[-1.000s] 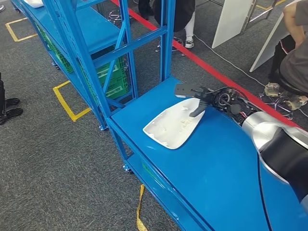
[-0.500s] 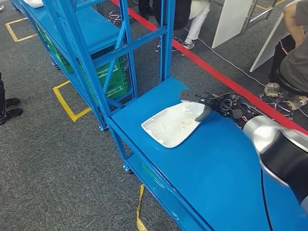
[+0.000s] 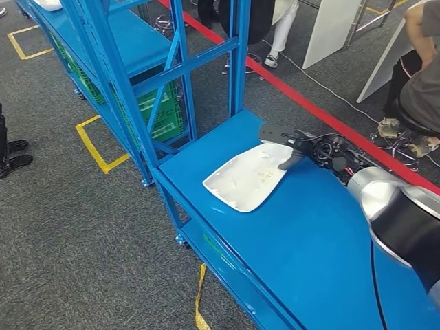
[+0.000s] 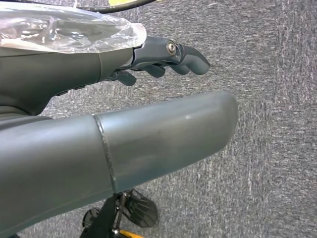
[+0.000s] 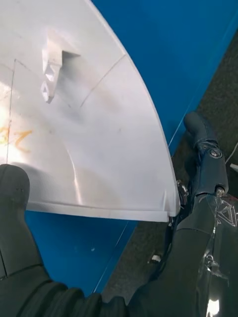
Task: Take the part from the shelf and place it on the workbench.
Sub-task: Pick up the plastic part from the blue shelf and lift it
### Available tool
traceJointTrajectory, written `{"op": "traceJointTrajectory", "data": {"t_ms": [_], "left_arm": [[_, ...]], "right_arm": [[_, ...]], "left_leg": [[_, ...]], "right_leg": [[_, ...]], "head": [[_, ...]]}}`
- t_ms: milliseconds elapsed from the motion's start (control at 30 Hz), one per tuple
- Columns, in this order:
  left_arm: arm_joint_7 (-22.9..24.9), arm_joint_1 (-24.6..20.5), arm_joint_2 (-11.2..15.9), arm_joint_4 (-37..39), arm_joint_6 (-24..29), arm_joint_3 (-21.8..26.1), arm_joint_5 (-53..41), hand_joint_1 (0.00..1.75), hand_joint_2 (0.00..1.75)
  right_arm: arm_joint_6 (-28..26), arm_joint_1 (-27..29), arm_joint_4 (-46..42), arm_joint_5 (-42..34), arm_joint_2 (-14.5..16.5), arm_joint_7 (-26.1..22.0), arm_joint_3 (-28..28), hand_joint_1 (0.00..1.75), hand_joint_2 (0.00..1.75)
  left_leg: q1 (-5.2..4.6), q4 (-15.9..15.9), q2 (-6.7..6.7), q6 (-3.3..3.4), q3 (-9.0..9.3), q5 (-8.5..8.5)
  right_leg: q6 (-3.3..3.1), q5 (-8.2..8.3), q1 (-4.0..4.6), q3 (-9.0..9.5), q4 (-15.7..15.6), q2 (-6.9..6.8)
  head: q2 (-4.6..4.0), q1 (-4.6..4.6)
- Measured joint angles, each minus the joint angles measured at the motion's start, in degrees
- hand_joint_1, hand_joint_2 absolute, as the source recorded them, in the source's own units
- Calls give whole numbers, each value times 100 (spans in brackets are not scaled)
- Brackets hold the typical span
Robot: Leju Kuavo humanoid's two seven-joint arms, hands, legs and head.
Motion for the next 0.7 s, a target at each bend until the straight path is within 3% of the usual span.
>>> {"op": "traceJointTrajectory", "data": {"t_ms": [700], "left_arm": [[57,-88,-51,0,7,0,-176,0,0]], "right_arm": [[-310,66,35,-346,106,-192,-503,0,175]], "left_leg": [[-3,1,-1,0,0,0]], "right_leg": [[0,0,-1,0,0,-1]], "head": [[0,-1]]}}
